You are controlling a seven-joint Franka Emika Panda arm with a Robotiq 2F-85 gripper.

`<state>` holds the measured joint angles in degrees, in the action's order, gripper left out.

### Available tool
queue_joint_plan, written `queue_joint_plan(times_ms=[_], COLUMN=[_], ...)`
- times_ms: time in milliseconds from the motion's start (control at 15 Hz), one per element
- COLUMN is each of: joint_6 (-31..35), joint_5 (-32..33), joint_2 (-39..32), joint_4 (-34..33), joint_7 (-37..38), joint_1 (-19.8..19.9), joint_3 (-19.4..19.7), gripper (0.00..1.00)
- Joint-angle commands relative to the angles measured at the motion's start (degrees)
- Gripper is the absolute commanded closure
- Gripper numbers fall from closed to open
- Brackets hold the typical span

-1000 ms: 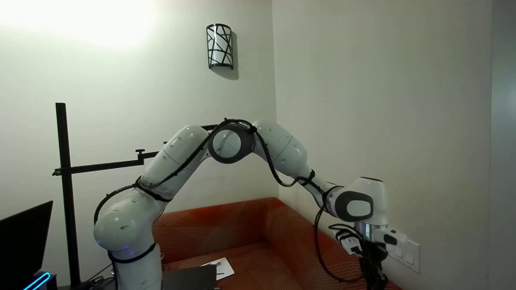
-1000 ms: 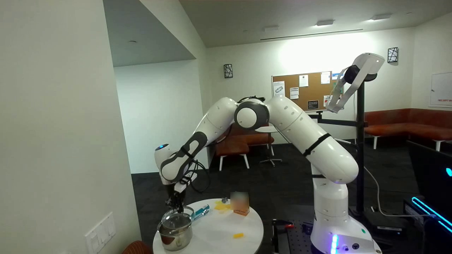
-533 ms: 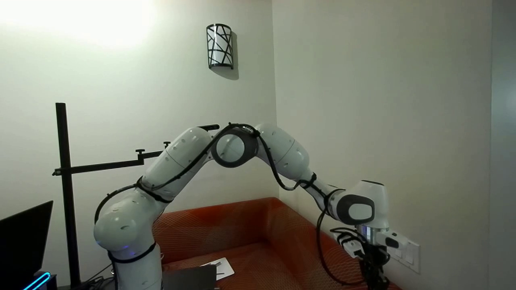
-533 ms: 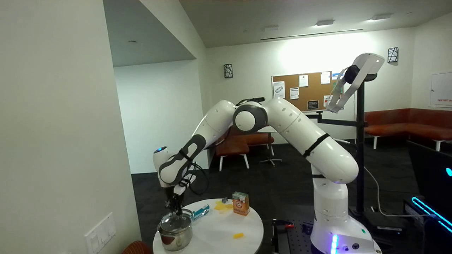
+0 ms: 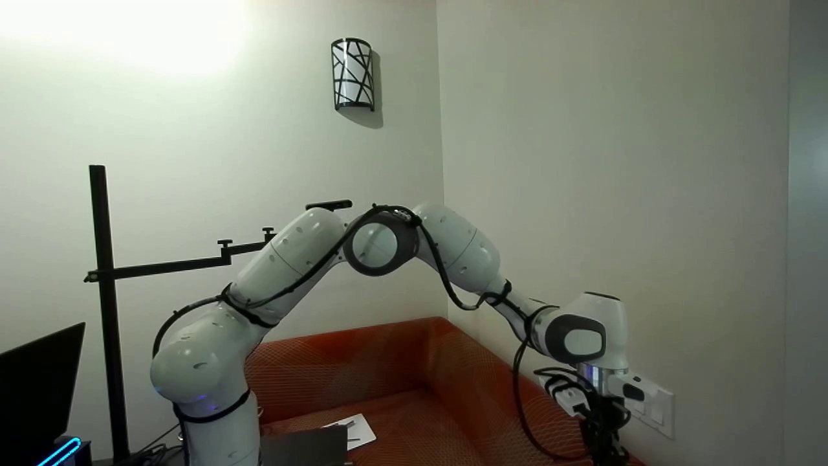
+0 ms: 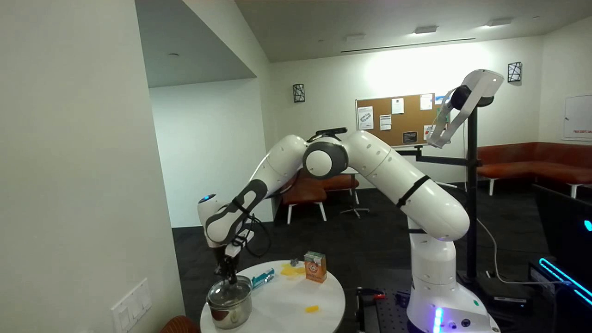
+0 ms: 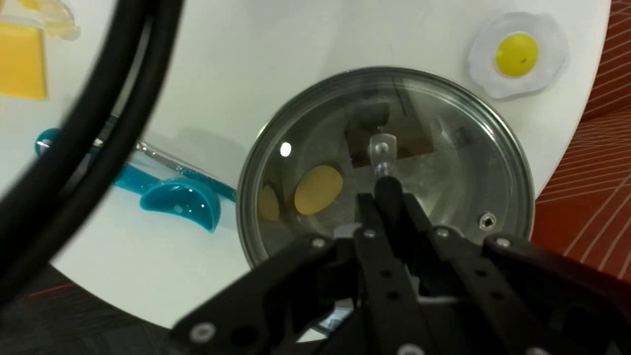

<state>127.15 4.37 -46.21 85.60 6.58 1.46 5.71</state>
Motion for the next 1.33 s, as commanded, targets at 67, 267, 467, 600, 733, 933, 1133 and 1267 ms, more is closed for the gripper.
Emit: queue_joint_plan(times_ms=[67,267,467,600,733,933,1133,1267], joint_6=[-2.59,-2.82,-3.44,-4.05,-5.18,-7.12,-8.19,-8.61], joint_5=[-0.20,-0.51,-0.75,-0.90,-1.13,-1.68,-2.08,-2.00], joint_2=[-1.36,-2.53,-3.91,-4.76,-5.40,-6.15,-7.01,-7.41], joint_4=[-3.43,-4.69,-6.48,-7.71,-8.84,-10.33,-11.60,-12.30], joint_7=[-1.20,-1.33,-1.34,-1.41,-1.74,-2.89,-3.75,-3.67], joint_1=[0.50,0.89,1.33,1.55,1.82,2.44,2.77,2.84], joint_3=[-0.50,-0.58,-0.57,-0.63,-0.90,-1.71,-2.09,-2.00], gripper=[0.96,0.96,0.96,0.96,0.96,0.96,0.60,0.54])
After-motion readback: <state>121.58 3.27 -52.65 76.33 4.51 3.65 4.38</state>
